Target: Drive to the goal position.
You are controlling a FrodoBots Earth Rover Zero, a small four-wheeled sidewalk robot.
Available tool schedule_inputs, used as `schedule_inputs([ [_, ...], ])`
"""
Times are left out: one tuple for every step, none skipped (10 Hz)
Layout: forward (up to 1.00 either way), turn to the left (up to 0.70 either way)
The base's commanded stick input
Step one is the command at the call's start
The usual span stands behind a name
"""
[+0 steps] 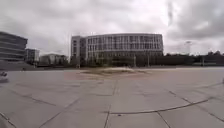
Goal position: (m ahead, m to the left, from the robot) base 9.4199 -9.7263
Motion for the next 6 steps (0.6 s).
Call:
schedule_inputs([
  [1.00, 0.00],
  [1.00, 0.00],
  [1.00, -0.25],
  [1.00, -0.38],
  [1.00, -0.02],
  [1.00, 0.00],
])
